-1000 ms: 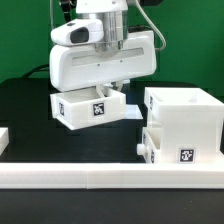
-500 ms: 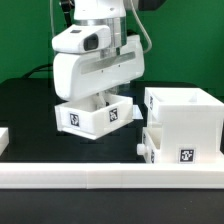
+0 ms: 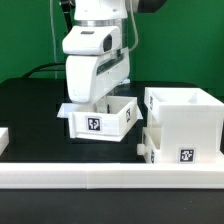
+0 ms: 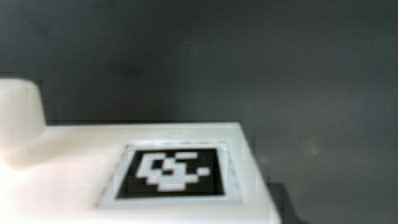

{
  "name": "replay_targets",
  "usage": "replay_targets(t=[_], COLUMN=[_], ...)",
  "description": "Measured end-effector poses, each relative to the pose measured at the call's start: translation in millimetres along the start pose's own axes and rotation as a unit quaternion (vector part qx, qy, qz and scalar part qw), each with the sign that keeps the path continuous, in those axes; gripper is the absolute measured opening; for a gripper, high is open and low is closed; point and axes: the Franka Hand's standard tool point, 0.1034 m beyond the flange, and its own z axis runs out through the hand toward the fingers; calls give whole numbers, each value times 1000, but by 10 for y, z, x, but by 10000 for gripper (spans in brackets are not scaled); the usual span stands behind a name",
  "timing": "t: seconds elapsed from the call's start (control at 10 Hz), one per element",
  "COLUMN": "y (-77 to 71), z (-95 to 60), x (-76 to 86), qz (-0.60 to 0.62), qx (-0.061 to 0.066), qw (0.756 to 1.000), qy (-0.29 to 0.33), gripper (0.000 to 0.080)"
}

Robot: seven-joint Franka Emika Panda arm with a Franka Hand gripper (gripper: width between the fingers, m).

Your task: Assemble drawer

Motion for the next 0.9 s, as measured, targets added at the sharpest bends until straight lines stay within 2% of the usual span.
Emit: replay_targets(t=[0.2, 0.4, 0.6, 0.7, 0.9], y=[30, 73, 60, 73, 74], z=[38, 58, 74, 77, 83], x=[-75, -160, -165, -163, -160], qz=[-116, -215, -213, -211, -200], qx=[-5, -6, -4, -12, -10], qw=[993, 976, 977, 977, 980], qy=[-6, -14, -14, -13, -13], gripper=[44, 44, 44, 44, 44])
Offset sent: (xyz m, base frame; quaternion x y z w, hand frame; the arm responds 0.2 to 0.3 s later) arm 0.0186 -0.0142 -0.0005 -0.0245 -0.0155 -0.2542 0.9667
